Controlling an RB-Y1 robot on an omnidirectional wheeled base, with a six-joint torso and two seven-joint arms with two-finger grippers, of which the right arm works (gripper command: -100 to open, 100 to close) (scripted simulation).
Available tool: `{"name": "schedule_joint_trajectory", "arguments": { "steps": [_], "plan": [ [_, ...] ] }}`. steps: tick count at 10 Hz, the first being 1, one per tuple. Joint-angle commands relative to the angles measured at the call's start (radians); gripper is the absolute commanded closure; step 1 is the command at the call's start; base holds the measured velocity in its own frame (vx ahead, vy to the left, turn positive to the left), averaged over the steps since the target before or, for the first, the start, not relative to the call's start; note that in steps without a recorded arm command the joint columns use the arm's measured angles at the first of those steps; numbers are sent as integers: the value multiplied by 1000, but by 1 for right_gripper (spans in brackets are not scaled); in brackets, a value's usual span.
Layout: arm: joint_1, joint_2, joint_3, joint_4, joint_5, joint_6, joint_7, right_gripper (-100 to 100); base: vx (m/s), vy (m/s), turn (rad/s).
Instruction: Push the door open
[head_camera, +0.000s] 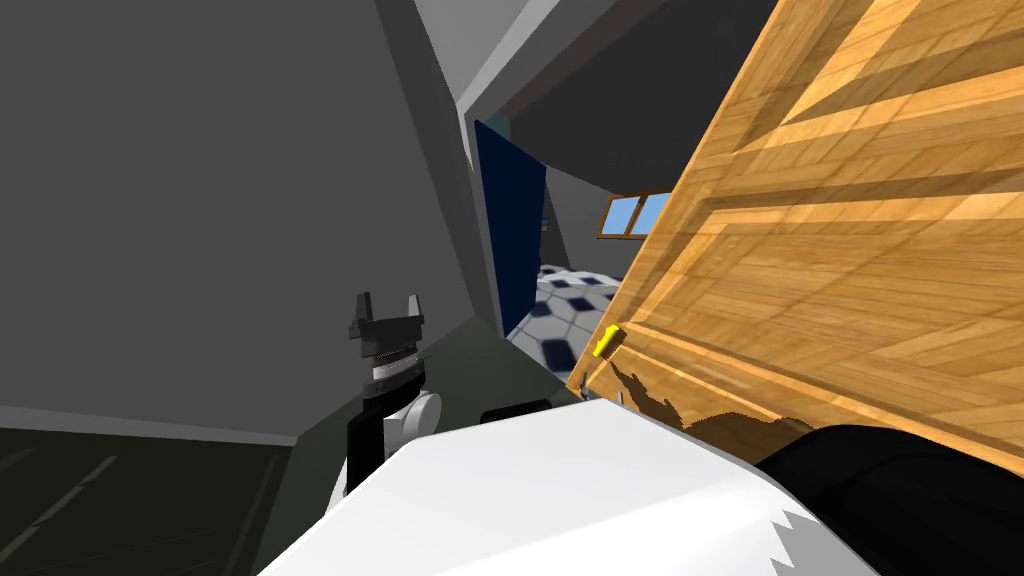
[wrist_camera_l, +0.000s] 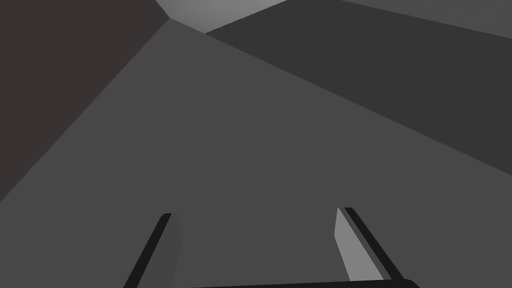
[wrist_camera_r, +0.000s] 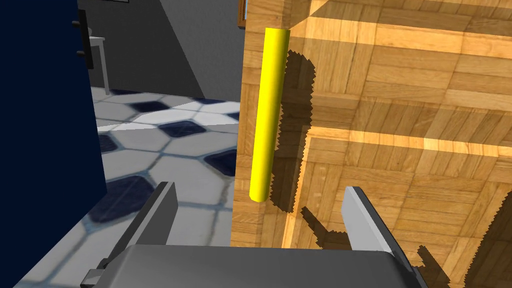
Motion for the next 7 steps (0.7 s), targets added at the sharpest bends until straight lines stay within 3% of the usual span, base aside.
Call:
{"name": "schedule_joint_trajectory", "arguments": {
  "steps": [1, 3, 7],
  "plan": [
    [3, 4, 10, 26, -31, -25, -29, -100, 111, -110, 125],
    [4, 8, 17, 43, -50, -39, -46, -100, 88, -95, 94],
    [9, 24, 41, 106, -123, -96, -111, -100, 110, -121, 113]
  ]
}}
